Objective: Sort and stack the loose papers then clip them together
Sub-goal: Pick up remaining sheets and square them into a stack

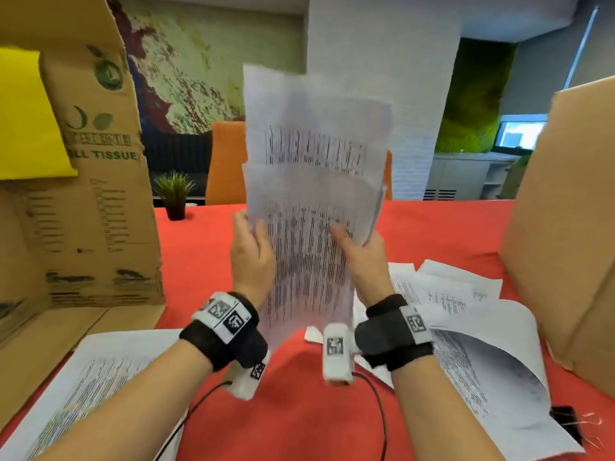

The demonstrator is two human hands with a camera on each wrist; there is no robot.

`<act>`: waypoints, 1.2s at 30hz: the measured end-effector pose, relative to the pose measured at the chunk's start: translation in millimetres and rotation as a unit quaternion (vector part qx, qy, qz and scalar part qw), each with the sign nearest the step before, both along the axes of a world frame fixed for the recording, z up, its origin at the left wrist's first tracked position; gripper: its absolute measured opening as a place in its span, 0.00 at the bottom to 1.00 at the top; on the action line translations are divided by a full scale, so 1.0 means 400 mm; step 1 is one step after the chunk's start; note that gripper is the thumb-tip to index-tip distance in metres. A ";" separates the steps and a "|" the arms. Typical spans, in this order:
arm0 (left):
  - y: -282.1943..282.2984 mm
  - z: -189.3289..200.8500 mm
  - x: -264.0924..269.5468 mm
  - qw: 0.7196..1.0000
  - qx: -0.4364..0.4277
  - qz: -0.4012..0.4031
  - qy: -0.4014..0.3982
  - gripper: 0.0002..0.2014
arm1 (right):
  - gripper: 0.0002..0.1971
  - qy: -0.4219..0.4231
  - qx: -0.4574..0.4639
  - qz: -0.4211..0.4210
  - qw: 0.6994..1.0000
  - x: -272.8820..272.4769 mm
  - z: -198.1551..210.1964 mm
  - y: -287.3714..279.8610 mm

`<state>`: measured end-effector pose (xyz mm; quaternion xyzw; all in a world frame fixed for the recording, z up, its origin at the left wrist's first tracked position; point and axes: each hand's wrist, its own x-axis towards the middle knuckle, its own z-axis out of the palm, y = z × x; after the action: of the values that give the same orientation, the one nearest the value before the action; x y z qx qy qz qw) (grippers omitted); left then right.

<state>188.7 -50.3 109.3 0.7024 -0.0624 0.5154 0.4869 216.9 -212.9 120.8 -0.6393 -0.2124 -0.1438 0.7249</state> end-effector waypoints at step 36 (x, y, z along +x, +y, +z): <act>0.026 0.021 -0.083 0.997 -0.076 0.011 -0.003 0.04 | 0.11 0.079 0.057 0.015 0.995 -0.042 0.026 0.029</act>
<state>155.6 -39.9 117.7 0.6622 -0.0168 0.5263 0.5331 200.3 -201.4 131.1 -0.6030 -0.1551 -0.0939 0.7769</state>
